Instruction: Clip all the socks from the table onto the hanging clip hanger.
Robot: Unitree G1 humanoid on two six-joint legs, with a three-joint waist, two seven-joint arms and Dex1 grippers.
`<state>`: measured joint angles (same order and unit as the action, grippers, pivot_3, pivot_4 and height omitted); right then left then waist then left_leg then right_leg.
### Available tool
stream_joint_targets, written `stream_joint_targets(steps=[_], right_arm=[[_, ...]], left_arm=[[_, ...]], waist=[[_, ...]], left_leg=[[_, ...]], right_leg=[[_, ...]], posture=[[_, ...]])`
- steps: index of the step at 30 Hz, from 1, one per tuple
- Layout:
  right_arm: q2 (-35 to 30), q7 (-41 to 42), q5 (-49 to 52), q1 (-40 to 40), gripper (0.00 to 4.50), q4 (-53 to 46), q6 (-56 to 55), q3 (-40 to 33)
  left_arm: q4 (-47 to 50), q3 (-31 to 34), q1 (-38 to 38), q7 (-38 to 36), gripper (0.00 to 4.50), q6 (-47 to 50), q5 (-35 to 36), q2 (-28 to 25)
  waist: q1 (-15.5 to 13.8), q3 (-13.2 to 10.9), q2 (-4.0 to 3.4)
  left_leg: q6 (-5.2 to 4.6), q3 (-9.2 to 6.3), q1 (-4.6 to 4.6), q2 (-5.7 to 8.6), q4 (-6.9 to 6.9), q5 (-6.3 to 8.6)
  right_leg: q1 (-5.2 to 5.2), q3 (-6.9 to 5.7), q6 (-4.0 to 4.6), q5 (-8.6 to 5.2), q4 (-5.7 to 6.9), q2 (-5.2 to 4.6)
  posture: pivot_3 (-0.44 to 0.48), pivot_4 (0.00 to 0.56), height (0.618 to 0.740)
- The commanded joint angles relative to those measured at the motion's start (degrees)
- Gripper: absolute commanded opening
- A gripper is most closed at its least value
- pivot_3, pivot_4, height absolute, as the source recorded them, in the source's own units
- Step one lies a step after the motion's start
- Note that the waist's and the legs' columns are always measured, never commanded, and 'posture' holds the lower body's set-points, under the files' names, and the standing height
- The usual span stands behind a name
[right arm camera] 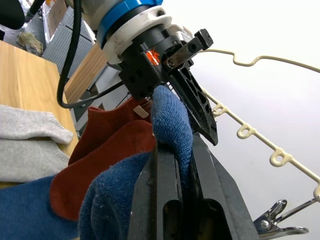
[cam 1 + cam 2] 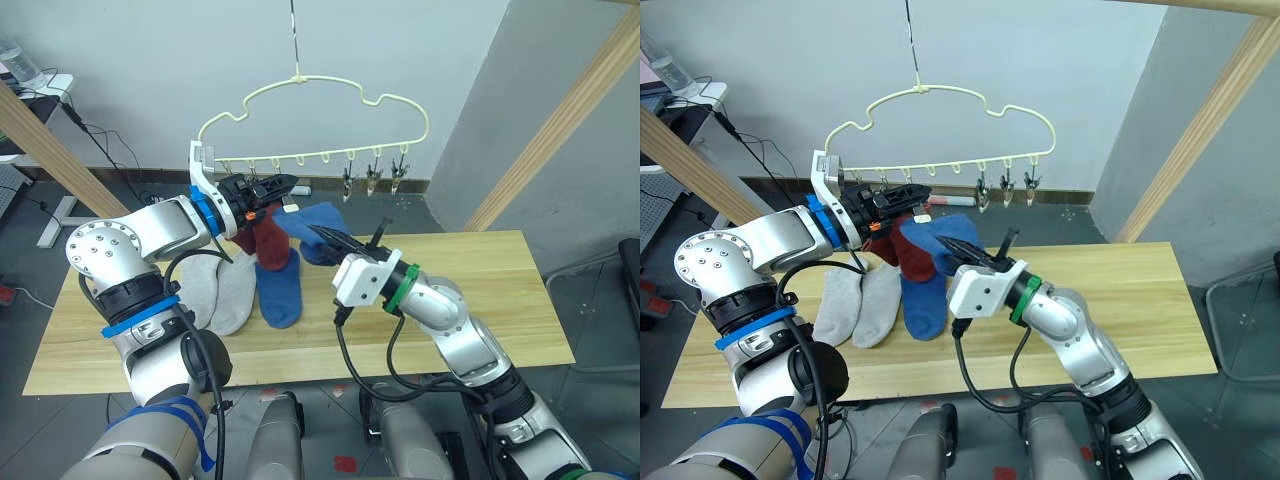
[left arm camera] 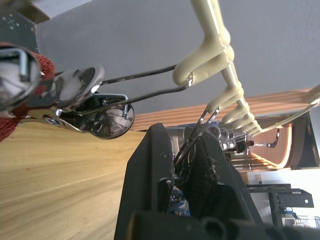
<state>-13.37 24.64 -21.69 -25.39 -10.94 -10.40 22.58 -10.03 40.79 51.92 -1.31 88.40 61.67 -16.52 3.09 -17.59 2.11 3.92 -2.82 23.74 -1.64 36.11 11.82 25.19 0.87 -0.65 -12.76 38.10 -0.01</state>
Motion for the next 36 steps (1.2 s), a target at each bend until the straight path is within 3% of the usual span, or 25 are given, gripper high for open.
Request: stream_joint_targets(steps=[1,5,10,19,21,25,32,33,36], right_arm=[[0.21,-0.84,-0.38,-0.41,0.04,-1.44,-0.05,-0.58],[0.07,-0.77,-0.43,-0.41,0.04,-1.51,0.17,-0.59],[-0.04,-0.81,-0.35,-0.43,0.0,-1.42,0.3,-0.6],[1.03,0.86,2.0,-0.68,0.0,0.36,3.94,-0.75],[2.3,4.28,6.03,-0.17,0.56,0.6,9.52,-0.74],[2.48,6.35,7.62,0.2,1.81,-0.08,13.17,-0.5],[1.84,7.03,10.68,4.81,4.29,-5.84,21.5,-3.0],[1.7,6.8,10.8,5.22,4.49,-6.51,22.53,-3.46],[3.03,5.36,13.67,6.15,4.49,-10.51,31.8,-8.36]], left_arm=[[-0.25,-0.68,-1.25,0.55,0.28,0.89,-0.73,-0.55],[1.2,-2.43,-1.89,-1.78,0.28,-0.11,-0.52,-1.28],[1.71,-2.08,-2.1,-2.93,1.9,-0.09,1.15,-1.16],[5.28,-5.94,-3.42,-5.14,4.06,-2.11,-0.16,-3.45],[9.38,-6.63,-4.86,-5.73,4.49,-2.85,1.0,-3.66],[17.31,-10.75,-9.74,-10.41,4.5,-4.37,1.2,-7.52],[29.31,-18.75,-21.52,-22.6,4.5,-14.55,-4.13,-20.12],[29.98,-19.28,-22.42,-23.6,4.5,-16.22,-4.89,-20.91],[34.33,-20.29,-28.03,-27.27,4.5,-24.39,-9.19,-23.03]], waist=[[-0.01,0.0,0.0],[0.02,0.0,0.0],[-0.05,-0.02,0.02],[-0.39,-0.04,0.07],[-0.28,-0.05,0.07],[-0.21,-0.06,0.05],[-1.02,-0.08,0.01],[-1.25,-0.08,0.01],[-1.45,-0.08,0.0]], left_leg=[[0.0,0.0,0.0,0.0,-0.01,0.0],[-0.01,0.0,0.0,-0.02,-0.02,0.01],[-0.02,-0.01,0.01,-0.02,-0.02,0.01],[-0.02,-0.06,0.1,0.0,-0.02,0.01],[-0.02,-0.06,0.1,-0.02,-0.02,0.01],[0.01,-0.07,0.1,-0.09,-0.05,0.0],[-0.02,-0.13,0.1,-0.07,-0.12,0.02],[-0.02,-0.13,0.11,-0.06,-0.12,0.02],[-0.02,-0.12,0.12,-0.04,-0.11,0.02]], right_leg=[[0.0,0.0,0.0,0.0,-0.01,0.0],[0.01,0.0,0.0,0.0,0.0,0.0],[0.02,0.0,0.0,0.0,-0.01,0.0],[0.07,-0.02,0.0,0.0,-0.04,-0.01],[0.07,-0.01,0.0,0.0,-0.05,-0.01],[0.08,0.04,0.01,0.0,-0.06,-0.08],[0.1,0.05,0.03,-0.02,-0.09,-0.14],[0.11,0.05,0.03,-0.02,-0.09,-0.14],[0.1,0.05,0.03,-0.02,-0.12,-0.15]], posture=[[-0.032,0.316,0.74],[-0.032,0.318,0.74],[-0.031,0.318,0.74],[-0.027,0.322,0.74],[-0.028,0.322,0.74],[-0.014,0.321,0.74],[0.011,0.316,0.74],[0.011,0.316,0.74],[0.023,0.309,0.74]])
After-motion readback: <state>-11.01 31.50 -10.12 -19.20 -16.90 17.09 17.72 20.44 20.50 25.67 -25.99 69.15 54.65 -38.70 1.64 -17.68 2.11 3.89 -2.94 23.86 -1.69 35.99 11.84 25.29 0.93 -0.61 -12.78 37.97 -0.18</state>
